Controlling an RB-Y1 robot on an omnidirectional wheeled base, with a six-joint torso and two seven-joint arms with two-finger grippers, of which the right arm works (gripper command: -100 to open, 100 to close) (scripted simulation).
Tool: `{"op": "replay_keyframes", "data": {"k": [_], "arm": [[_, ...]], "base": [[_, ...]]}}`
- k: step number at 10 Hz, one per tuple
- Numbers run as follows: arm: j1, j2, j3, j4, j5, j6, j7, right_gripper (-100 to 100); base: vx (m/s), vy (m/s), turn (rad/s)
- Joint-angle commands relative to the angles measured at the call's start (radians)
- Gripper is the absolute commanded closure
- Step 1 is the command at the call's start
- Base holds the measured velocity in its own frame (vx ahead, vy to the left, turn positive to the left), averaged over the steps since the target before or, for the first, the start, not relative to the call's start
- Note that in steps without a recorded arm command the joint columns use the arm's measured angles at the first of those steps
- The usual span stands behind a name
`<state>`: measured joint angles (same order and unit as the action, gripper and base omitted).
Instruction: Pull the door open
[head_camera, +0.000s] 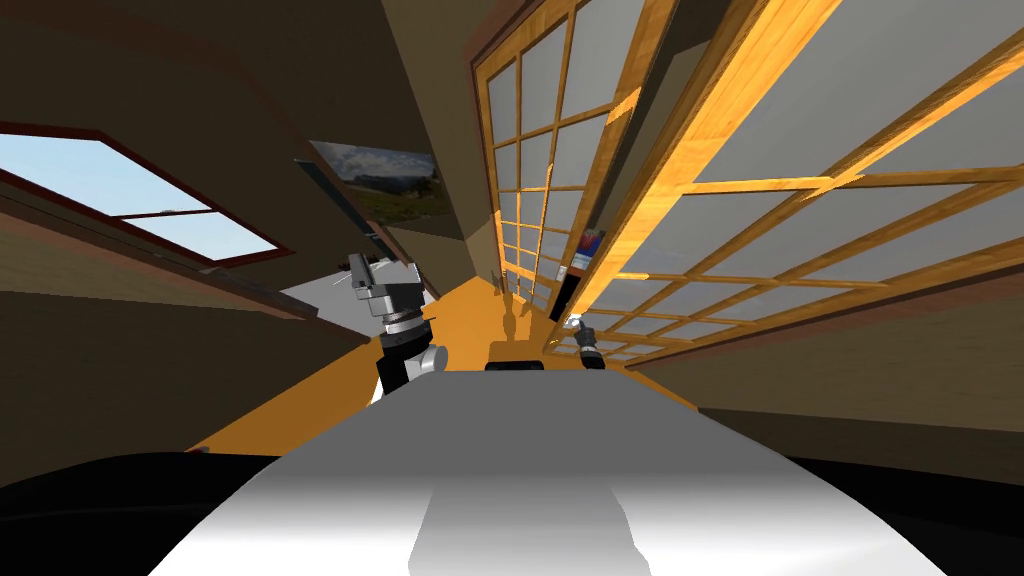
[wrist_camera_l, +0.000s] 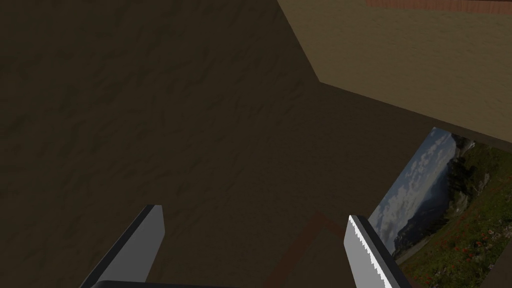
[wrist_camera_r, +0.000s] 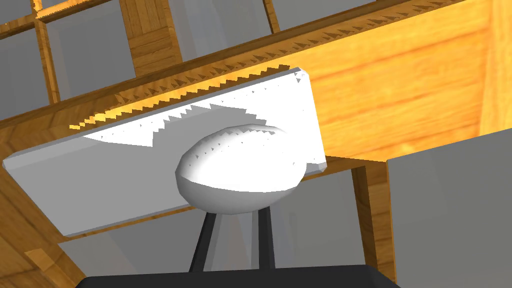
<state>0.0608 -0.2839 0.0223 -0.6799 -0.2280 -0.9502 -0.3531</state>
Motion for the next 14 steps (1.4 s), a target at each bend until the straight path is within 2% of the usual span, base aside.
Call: {"op": "replay_keyframes", "data": {"k": [1, 2, 4, 5, 6, 8, 9, 14], "arm": [[-0.011, 0.01, 0.024, -0.022, -0.009, 0.005, -0.047, 100], [-0.017, 0.01, 0.032, -0.019, -0.025, 0.007, -0.073, 100], [-0.017, 0.01, 0.032, -0.019, -0.025, 0.007, -0.088, 100], [-0.022, 0.009, 0.04, -0.016, -0.04, 0.01, -0.129, 100], [-0.022, 0.009, 0.04, -0.016, -0.04, 0.01, -0.129, 100], [-0.032, 0.007, 0.057, -0.011, -0.071, 0.014, -0.199, 100], [0.009, -0.01, 0.044, -0.049, -0.087, 0.048, -0.21, -100], [0.012, -0.008, 0.079, -0.072, -0.144, 0.056, -0.346, -100]], "base": [[-0.024, -0.008, 0.068], [-0.059, -0.016, 0.043], [-0.029, -0.016, 0.027], [-0.034, -0.007, 0.044], [-0.028, -0.002, 0.04], [-0.037, -0.011, 0.07], [-0.042, -0.037, -0.014], [-0.059, 0.012, 0.022]]}}
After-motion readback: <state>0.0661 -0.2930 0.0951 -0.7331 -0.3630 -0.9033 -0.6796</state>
